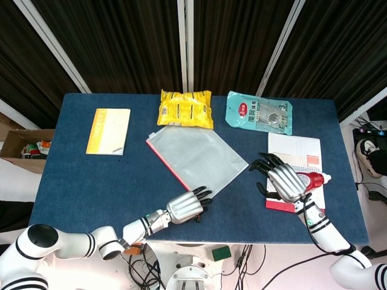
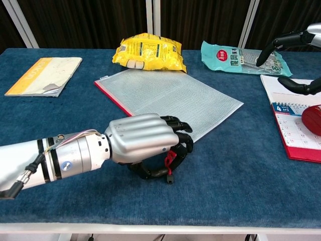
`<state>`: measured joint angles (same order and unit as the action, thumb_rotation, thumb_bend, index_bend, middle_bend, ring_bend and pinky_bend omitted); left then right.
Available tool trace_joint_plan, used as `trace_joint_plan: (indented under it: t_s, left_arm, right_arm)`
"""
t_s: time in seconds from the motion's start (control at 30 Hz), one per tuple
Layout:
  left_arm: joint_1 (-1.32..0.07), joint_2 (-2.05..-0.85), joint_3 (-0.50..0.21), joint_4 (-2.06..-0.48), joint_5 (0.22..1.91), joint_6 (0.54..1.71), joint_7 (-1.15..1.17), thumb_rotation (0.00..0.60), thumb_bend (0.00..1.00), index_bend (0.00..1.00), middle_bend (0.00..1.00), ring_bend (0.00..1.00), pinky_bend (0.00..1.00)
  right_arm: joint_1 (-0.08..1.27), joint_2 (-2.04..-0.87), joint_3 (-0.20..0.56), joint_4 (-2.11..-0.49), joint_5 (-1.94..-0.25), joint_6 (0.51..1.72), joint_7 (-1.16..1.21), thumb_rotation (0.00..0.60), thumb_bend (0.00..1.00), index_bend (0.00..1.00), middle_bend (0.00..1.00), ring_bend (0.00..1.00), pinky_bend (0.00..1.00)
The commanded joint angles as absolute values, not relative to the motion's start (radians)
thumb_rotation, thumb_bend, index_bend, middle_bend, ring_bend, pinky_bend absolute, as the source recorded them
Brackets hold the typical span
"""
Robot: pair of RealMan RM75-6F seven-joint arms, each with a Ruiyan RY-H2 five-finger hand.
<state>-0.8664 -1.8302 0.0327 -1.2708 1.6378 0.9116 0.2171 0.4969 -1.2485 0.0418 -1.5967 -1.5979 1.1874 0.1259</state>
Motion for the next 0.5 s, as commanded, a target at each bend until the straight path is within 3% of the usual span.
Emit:
trace_joint_plan:
  t_s: [0.03, 0.23, 0.5]
  left_arm:
    - [-0.86, -1.828, 0.035, -1.27, 1.638, 0.92, 0.207, 0.6, 0.52, 0.56, 0.22, 0.08, 0.11]
    - [-0.829, -1.817, 0.043, -1.277, 1.655, 0.99, 0.152, 0.6, 0.56, 0.57, 0.22, 0.08, 0.11]
    - [-0.74, -1.833, 0.018, -1.288, 1.691, 1.223, -0.021, 0.6, 0.56, 0.57, 0.19, 0.06, 0.11]
  right_arm:
    - [0.496, -1.247, 0.042, -1.597, -1.599, 1.19, 0.127, 0.6, 0.46, 0.34, 0.28, 0.08, 0.17]
    - [0.494, -1.227, 0.045, -1.613, -1.597, 1.194, 0.12, 0.6, 0.48, 0.33, 0.27, 0.07, 0.17]
    - [0.515, -1.181, 0.053, -1.676, -1.583, 1.149, 0.072, 0.6, 0.5, 0.33, 0.27, 0.07, 0.17]
